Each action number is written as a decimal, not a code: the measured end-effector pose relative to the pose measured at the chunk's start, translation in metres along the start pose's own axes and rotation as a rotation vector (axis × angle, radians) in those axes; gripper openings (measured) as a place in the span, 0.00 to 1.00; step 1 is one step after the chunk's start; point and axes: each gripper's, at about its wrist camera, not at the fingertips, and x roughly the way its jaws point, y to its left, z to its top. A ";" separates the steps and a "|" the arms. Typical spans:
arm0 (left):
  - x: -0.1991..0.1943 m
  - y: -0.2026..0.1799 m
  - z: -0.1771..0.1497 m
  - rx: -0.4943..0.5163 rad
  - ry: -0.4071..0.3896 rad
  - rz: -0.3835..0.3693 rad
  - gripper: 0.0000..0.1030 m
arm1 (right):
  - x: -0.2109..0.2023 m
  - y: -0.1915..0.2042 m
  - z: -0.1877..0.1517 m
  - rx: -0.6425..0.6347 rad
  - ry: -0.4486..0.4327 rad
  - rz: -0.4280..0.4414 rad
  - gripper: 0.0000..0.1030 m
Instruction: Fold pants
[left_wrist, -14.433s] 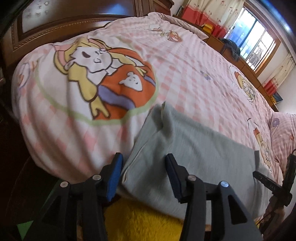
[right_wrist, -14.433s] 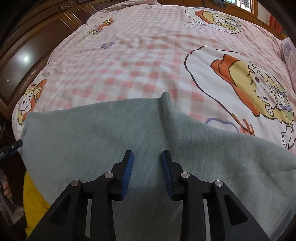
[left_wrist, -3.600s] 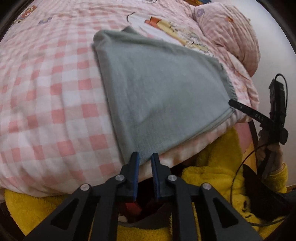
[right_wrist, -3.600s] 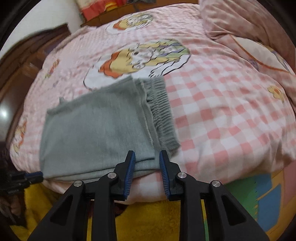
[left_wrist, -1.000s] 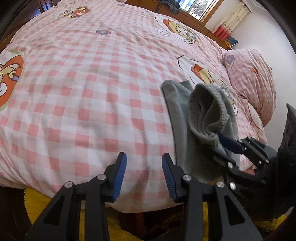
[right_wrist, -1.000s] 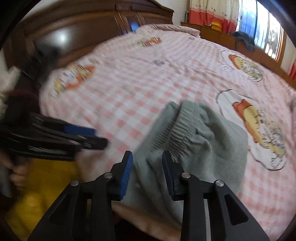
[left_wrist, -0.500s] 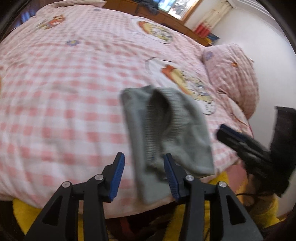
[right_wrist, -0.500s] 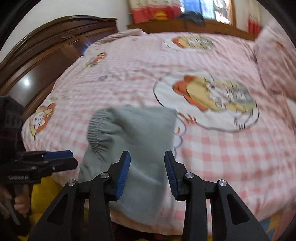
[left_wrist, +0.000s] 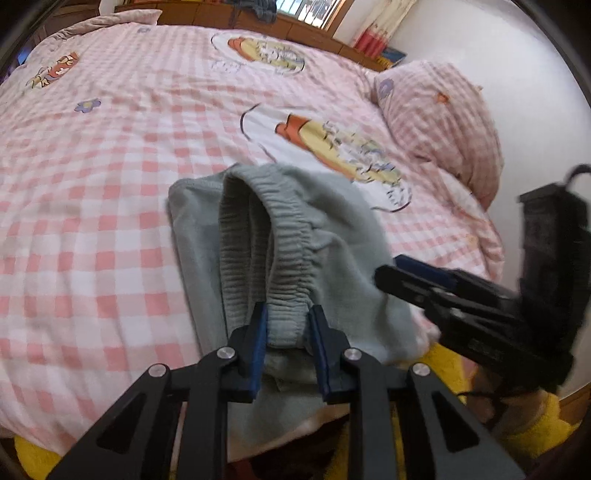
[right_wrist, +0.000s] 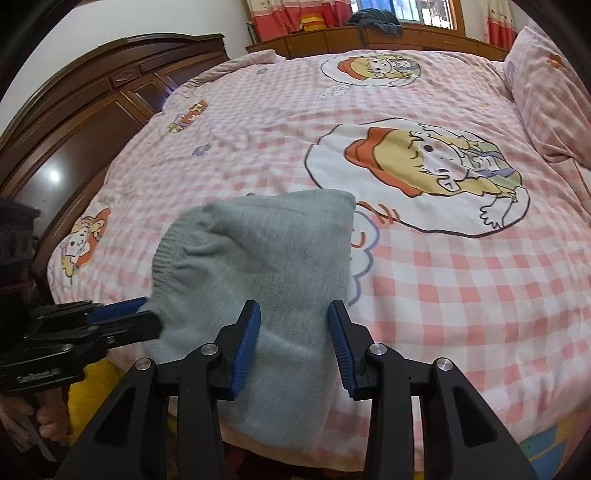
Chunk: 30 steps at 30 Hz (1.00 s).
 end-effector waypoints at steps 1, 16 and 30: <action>-0.008 0.000 -0.003 0.002 -0.015 0.001 0.22 | 0.002 0.002 -0.001 -0.008 0.000 -0.001 0.38; -0.035 -0.016 0.015 0.063 -0.096 0.086 0.30 | 0.002 0.006 0.016 -0.029 -0.049 -0.013 0.39; 0.070 0.019 0.055 -0.006 -0.020 0.113 0.27 | 0.064 0.007 0.024 -0.097 -0.015 -0.085 0.39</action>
